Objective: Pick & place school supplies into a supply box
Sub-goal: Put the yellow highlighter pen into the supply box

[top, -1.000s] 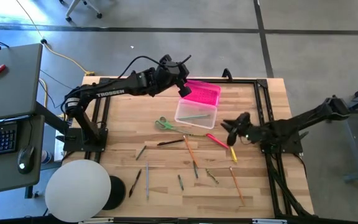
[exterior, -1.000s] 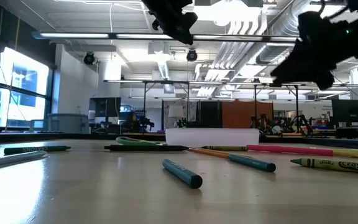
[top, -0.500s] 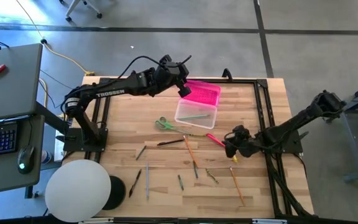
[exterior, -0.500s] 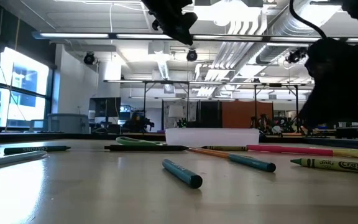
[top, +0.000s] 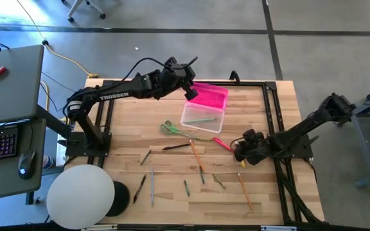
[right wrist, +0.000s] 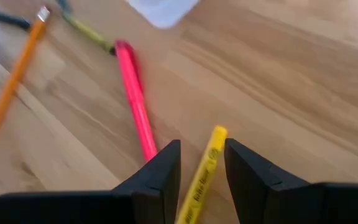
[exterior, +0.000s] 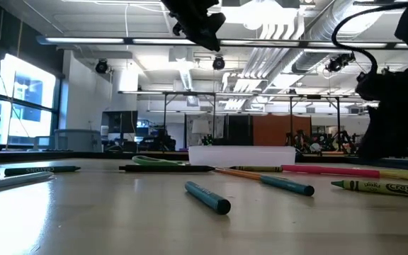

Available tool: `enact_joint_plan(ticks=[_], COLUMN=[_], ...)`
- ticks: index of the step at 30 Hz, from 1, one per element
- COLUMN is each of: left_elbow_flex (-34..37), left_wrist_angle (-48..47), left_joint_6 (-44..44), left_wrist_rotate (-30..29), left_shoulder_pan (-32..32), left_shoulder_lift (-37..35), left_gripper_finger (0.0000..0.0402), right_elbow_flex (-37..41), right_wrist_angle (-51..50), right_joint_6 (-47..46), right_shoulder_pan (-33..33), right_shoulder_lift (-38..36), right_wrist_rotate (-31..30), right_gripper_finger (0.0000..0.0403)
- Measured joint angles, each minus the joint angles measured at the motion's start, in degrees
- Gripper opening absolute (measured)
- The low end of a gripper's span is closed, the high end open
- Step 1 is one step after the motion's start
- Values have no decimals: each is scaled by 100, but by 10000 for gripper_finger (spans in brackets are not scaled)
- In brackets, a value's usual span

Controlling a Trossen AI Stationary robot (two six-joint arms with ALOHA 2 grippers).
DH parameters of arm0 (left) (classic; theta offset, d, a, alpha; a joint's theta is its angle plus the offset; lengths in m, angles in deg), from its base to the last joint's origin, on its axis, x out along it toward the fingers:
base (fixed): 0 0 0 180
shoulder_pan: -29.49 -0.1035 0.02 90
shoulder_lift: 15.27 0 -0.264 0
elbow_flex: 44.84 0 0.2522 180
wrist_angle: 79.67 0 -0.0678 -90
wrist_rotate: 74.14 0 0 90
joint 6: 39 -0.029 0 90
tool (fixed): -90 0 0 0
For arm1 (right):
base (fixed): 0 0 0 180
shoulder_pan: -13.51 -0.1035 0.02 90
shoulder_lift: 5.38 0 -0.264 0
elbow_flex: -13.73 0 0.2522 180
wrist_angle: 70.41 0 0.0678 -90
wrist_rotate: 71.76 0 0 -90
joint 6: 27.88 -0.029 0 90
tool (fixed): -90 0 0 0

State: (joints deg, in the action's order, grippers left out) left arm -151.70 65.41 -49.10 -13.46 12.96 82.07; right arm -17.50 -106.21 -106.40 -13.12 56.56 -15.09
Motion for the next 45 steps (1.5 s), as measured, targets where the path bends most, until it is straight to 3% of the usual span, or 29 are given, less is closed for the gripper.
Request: enact_joint_plan(ticks=[4,14,24,29,35,39,45], left_elbow_flex=[0,2,2,2,4,4,4], left_wrist_angle=[0,-2,-2,-2,20,-3,0], left_joint_6=[7,12,3,-10,-12,-12,-71], left_wrist_rotate=[28,33,35,35,33,30,26], left_shoulder_pan=[0,0,0,0,0,0,0], left_shoulder_lift=[0,0,2,2,2,4,4], left_gripper_finger=[147,147,147,147,147,147,147], right_elbow_flex=[0,-37,-32,-8,6,19,0], right_wrist_angle=[9,403,502,570,574,640,717], right_joint_6=[-24,-92,105,544,1212,1523,1842], right_shoulder_pan=[0,-7,-6,200,943,1418,1942], right_shoulder_lift=[428,1445,1908,1905,1929,1933,1911], right_wrist_rotate=[179,-274,-658,-971,-1328,-1576,-1162], right_gripper_finger=[103,99,10,20,6,19,62])
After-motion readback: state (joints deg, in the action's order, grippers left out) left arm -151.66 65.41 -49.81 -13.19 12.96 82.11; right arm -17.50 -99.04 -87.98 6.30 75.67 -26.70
